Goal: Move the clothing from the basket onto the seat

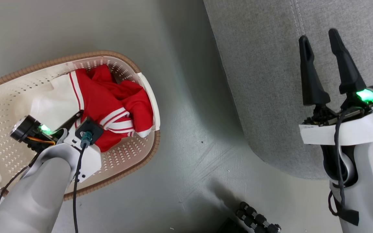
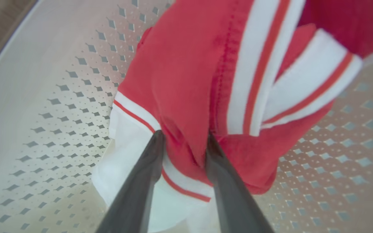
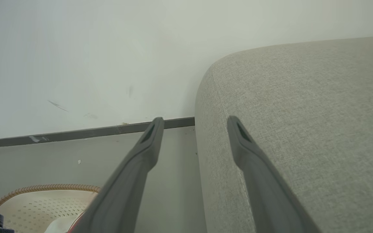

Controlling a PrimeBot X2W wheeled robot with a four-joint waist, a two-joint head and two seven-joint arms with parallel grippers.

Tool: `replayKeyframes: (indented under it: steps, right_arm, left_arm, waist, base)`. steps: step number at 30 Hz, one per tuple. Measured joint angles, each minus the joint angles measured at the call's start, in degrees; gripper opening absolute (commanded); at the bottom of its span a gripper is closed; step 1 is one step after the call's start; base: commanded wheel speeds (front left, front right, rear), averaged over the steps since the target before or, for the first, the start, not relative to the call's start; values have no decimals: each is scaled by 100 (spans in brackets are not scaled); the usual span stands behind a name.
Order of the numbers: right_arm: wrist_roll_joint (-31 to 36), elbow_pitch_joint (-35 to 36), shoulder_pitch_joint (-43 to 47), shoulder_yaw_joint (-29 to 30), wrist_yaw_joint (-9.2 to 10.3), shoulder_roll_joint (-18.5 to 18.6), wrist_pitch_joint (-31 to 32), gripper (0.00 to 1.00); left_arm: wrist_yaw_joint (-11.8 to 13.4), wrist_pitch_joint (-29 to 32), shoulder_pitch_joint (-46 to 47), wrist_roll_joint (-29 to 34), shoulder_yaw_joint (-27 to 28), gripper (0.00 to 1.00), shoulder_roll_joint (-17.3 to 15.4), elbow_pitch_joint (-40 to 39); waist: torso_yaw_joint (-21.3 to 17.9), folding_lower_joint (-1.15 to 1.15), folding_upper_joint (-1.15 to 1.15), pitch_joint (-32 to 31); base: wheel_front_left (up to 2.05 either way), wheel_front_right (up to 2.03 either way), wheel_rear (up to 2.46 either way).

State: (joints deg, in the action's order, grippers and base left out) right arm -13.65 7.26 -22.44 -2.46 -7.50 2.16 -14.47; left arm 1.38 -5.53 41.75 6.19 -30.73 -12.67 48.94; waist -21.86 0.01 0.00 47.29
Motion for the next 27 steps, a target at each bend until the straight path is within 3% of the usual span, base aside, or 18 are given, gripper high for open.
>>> replayKeyframes:
  steps: [1, 3, 27]
  right_arm:
    - [-9, 1, -50, 0, 0, 0, 0, 100]
    - [-68, -1, -136, -13, 0, 1, -9, 100]
    - [42, -345, -508, 97, -1, 1, -15, 100]
  left_arm:
    - [0, -1, 27, 0, 0, 24, 3, -2]
    - [0, -3, 67, 0, -2, 0, 3, 0]
    - [51, -705, 131, -409, 291, 0, 171, -408]
  waist:
    - [-10, 0, 0, 26]
    - [-28, 0, 0, 74]
    - [87, 0, 0, -21]
  base:
    - [0, 0, 0]
    - [0, 0, 0]
    - [0, 0, 0]
